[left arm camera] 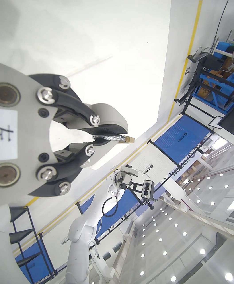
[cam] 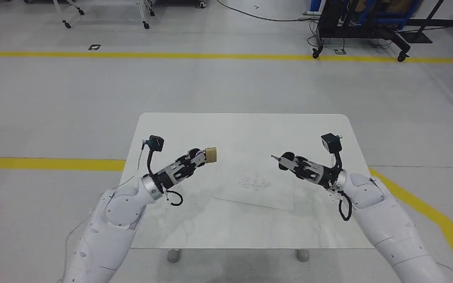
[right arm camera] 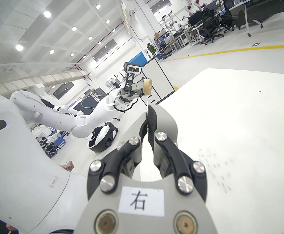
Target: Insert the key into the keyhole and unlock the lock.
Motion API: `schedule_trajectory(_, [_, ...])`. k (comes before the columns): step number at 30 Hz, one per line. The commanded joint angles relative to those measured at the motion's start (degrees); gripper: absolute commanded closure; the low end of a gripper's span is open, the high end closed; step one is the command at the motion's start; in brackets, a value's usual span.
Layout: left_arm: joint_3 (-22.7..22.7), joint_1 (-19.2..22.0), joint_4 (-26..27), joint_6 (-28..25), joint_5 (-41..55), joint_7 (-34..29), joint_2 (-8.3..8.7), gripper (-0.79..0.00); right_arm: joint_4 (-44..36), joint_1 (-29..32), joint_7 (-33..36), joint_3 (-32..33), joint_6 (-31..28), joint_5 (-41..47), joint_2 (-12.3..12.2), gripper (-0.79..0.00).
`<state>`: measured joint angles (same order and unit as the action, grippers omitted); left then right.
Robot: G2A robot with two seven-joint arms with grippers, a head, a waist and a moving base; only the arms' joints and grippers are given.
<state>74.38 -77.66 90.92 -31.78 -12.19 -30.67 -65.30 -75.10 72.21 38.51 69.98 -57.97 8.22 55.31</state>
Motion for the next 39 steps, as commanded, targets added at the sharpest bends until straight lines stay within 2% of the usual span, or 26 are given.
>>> schedule_trajectory(1, [-0.07,-0.11,0.00,0.15,0.28,0.18,-0.02,0.000,-1.46,0.55,-1.85,-0.52,0.34,0.93,0.25,0.000])
schedule_trajectory(5, [-1.99,-0.77,-0.61,0.29,10.51,-1.37,-0.41,0.000,-2.30,0.23,-4.53,-2.17,1.59,-0.92,0.92,0.000])
schedule_trajectory(7, [-3.12,0.33,-2.04,0.18,16.73,-5.39,-0.51,0.000,-2.18,-0.85,-6.43,-4.13,2.93,-1.99,1.65,0.000])
schedule_trajectory(13, [-6.95,2.61,-5.06,-1.31,33.83,-11.19,-1.39,0.000,-2.06,-4.11,-9.93,-7.64,4.84,-4.44,3.19,0.000])
schedule_trajectory(18, [-9.63,5.48,-8.54,0.83,37.26,-14.85,-1.94,0.000,-2.13,-5.68,-13.18,-9.00,5.04,-6.08,4.15,0.000])
schedule_trajectory(26, [-10.87,7.04,-10.70,3.66,38.45,-15.12,-2.35,0.000,-0.40,-8.11,-15.49,-12.46,7.02,-7.26,5.80,0.000])
schedule_trajectory(33, [-10.93,7.31,-12.21,5.64,41.29,-15.14,-2.60,0.000,0.63,-9.35,-18.18,-14.18,0.93,-4.84,7.10,0.000])
schedule_trajectory(39, [-10.81,7.69,-12.96,5.09,41.61,-15.63,-2.73,0.000,0.10,-9.68,-13.36,-17.61,-0.03,-3.29,7.75,0.000])
